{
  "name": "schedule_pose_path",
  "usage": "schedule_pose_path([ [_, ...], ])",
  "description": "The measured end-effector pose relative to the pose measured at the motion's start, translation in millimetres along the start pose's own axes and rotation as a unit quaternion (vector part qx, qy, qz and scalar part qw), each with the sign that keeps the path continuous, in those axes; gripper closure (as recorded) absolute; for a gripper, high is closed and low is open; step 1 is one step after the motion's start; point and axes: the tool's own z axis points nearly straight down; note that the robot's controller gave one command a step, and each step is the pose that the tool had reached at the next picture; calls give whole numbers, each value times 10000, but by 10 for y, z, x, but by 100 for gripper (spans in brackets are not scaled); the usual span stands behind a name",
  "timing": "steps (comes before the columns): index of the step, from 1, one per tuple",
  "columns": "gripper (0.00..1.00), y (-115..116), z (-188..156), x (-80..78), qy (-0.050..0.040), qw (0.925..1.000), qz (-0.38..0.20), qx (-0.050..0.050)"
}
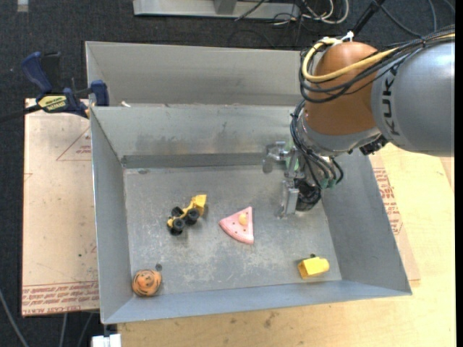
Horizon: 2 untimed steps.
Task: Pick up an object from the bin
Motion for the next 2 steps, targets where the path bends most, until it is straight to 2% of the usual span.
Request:
schedule_pose_path([
  [1, 0, 0, -46, -9, -29, 10000, 0, 0],
  [2, 0, 322, 411, -210, -75, 9996, -277, 8],
])
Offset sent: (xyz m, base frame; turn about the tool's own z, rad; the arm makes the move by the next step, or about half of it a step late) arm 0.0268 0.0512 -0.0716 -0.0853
